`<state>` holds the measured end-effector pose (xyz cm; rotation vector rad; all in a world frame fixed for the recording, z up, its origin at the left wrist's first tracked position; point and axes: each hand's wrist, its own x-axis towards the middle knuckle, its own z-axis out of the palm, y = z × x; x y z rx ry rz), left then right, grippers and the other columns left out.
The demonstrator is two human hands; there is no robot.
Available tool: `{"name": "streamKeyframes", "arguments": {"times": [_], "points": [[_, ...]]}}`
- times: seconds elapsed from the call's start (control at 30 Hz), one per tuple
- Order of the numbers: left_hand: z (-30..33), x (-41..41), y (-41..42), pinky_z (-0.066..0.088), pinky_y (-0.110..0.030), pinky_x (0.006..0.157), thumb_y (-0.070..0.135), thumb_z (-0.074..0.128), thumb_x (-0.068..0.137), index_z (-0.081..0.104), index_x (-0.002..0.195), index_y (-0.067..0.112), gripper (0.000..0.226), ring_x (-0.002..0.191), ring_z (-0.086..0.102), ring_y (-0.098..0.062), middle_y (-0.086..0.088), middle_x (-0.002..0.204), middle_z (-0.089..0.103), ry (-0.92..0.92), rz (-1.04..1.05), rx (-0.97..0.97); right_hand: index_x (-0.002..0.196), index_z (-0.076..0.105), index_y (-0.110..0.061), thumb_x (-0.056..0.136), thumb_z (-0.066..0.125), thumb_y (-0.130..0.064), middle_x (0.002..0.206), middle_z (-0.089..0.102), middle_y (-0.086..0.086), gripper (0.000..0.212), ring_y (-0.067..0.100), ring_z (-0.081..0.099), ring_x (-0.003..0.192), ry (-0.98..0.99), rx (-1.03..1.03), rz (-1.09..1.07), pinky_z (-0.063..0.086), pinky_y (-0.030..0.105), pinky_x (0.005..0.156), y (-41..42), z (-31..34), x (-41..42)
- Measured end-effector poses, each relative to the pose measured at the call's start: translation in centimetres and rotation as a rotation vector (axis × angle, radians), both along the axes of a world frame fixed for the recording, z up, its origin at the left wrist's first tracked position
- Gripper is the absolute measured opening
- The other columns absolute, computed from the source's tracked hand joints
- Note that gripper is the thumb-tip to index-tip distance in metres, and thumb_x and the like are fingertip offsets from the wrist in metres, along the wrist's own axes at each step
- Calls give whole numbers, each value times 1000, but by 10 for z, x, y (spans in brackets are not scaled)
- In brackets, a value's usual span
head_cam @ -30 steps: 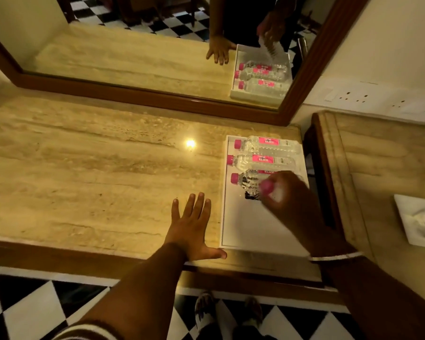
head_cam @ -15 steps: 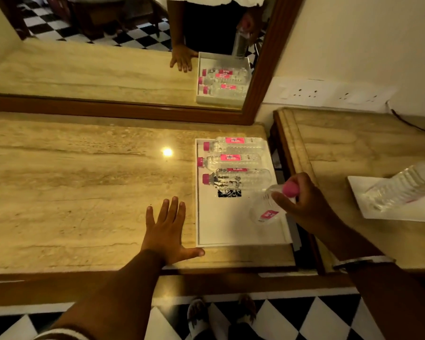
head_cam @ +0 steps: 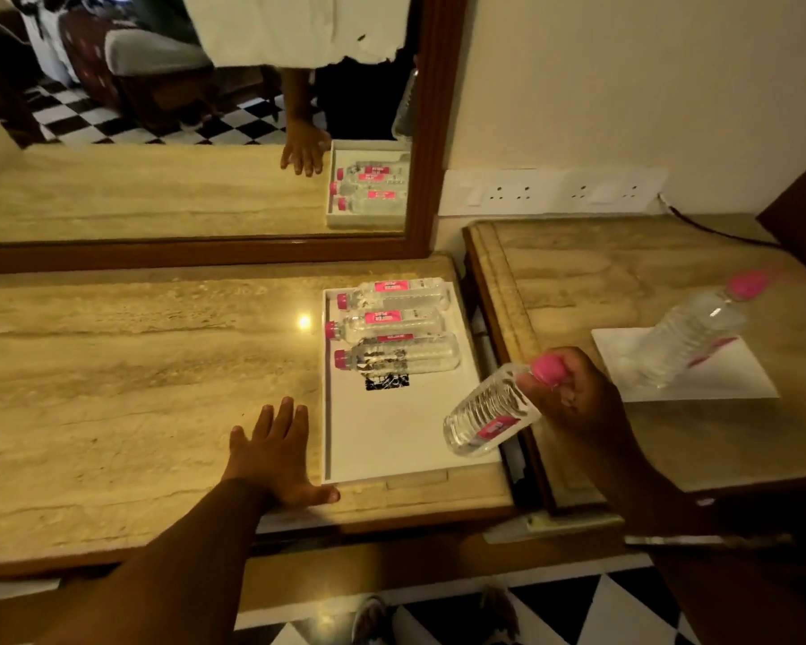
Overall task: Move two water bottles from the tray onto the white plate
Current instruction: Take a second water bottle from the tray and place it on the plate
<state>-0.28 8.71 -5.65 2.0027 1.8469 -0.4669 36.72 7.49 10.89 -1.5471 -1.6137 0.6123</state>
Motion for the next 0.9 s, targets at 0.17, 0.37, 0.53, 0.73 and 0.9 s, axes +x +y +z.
{"name": "streamKeyframes", "arguments": {"times": [0.17, 0.37, 0.53, 0.73, 0.9], "points": [[40, 40, 10, -1, -63, 122, 117, 15, 34, -23, 156, 20, 160, 153, -15, -34, -9, 168, -18, 9, 31, 108, 92, 59, -28, 77, 67, -50, 77, 67, -8, 28, 1, 63, 74, 34, -61, 96, 47, 12, 59, -30, 30, 75], [63, 210, 24, 0, -58, 124, 109, 21, 53, -14, 160, 23, 142, 153, -14, -31, -8, 170, -11, -192, -16, 300, 95, 61, -33, 74, 68, -47, 91, 68, -18, 26, 3, 66, 82, -5, -131, 198, 53, 21, 69, -46, 48, 196], [58, 362, 29, -1, -56, 124, 111, 16, 55, -9, 161, 24, 139, 154, -11, -31, -9, 171, -4, -259, -54, 352, 93, 61, -36, 74, 69, -48, 89, 69, -18, 24, 3, 67, 81, -35, -122, 209, 55, 27, 67, -34, 62, 301], [49, 426, 14, -5, -51, 123, 111, 29, 57, -11, 160, 18, 144, 152, -15, -29, -12, 170, -8, -349, 100, 364, 93, 60, -33, 76, 72, -42, 88, 65, -16, 22, 0, 60, 86, -68, -13, 164, 45, 20, 67, 21, 78, 363], [47, 443, 6, -7, -51, 123, 109, 30, 61, -7, 161, 18, 140, 153, -15, -32, -16, 169, -8, -277, 136, 405, 99, 61, -26, 78, 74, -37, 94, 66, -10, 27, 8, 61, 90, -5, 67, 122, 48, 24, 75, 62, 71, 364]]}}
